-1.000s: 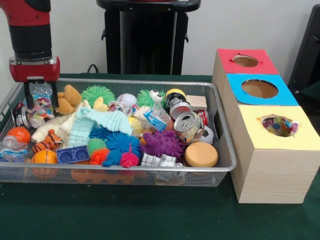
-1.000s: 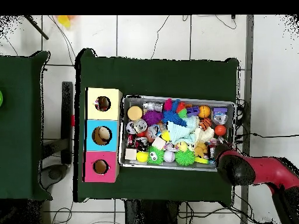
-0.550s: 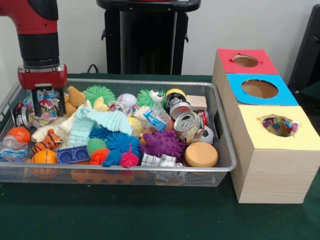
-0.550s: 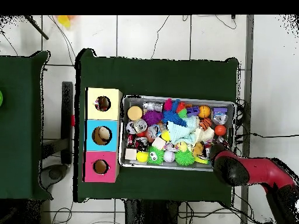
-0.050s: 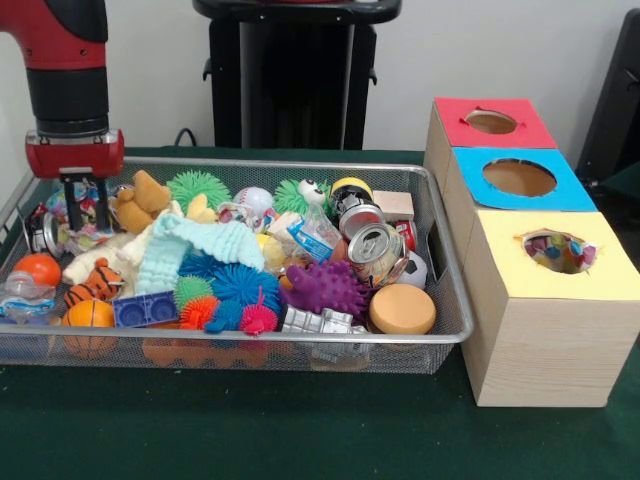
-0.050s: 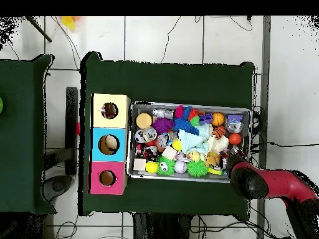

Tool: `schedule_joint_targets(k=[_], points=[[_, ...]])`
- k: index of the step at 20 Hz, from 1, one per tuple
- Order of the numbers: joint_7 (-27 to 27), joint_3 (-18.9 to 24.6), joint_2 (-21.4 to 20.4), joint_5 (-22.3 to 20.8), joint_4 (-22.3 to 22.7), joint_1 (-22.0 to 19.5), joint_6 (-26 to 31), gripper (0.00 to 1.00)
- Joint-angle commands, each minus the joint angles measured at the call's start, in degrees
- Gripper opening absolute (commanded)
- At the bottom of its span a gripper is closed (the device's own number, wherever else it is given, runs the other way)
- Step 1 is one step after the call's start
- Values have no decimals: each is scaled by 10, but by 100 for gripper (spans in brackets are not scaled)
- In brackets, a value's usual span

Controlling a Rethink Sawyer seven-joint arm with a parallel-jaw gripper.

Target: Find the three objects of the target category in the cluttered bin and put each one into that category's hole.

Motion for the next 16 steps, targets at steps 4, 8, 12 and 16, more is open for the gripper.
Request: schedule_joint_targets(k=[4, 8, 12, 16], points=[[-8, -16, -2, -23, -33, -1, -30, 0], [4, -23, -10, -21, -30, 8, -32, 0], [11, -26, -25, -4, -13, 10, -20, 0], [-4, 23, -128, 96, 71, -8, 50, 0]])
